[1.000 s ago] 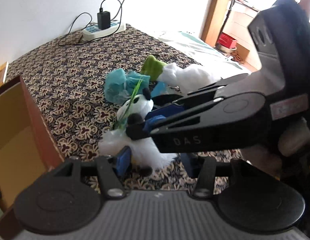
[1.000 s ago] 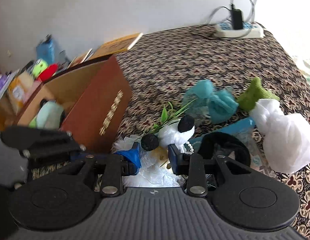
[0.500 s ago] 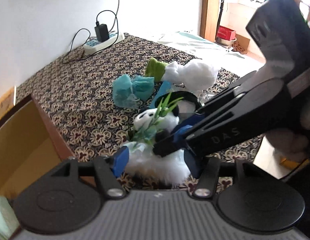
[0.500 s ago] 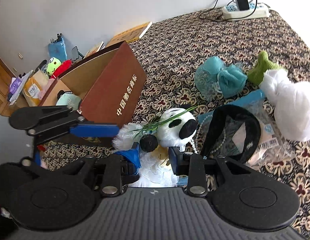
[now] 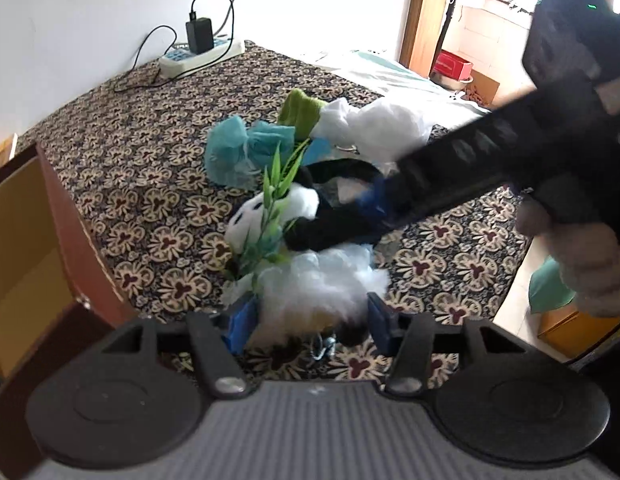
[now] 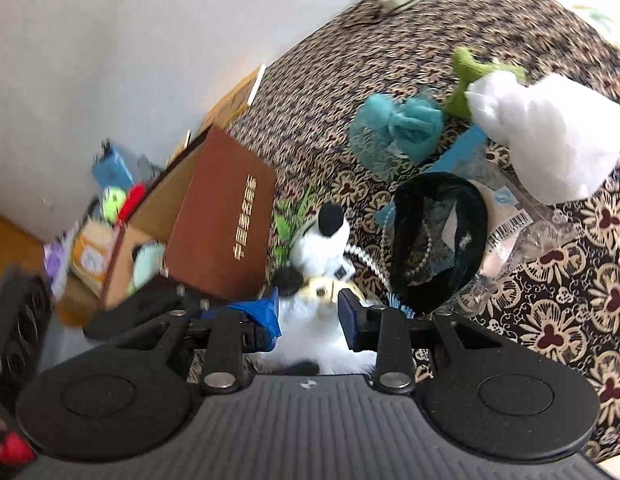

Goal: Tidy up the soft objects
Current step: 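Lift the panda plush with both grippers off the pile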

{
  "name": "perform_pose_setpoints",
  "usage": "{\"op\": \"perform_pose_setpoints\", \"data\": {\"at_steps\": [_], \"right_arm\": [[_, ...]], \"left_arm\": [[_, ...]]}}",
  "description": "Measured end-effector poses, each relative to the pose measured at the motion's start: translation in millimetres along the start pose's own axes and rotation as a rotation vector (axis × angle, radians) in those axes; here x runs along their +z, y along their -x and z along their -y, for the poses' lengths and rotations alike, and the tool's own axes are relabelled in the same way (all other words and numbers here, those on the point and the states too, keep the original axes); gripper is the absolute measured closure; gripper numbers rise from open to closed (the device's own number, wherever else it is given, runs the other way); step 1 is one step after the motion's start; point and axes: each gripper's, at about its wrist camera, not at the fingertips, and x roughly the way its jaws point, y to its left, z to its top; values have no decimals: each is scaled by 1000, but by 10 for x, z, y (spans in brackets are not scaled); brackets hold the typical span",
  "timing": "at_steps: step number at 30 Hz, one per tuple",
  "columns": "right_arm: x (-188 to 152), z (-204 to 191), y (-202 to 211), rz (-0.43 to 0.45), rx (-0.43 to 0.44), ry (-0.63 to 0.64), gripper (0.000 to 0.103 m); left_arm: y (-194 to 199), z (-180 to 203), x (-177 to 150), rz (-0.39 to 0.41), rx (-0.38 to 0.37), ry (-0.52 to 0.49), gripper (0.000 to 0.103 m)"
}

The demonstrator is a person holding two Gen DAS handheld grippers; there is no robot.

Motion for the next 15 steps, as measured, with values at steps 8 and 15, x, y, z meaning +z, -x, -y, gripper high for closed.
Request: {"op": "perform_pose_setpoints", "data": {"at_steps": [8, 15], "right_arm": [[88, -58, -82, 10, -67, 89, 84], [3, 9, 4, -16, -35, 153, 83]], "left_arm": [[48, 201, 1, 33, -16, -25, 49], [230, -112, -85, 45, -58, 119, 39]]}}
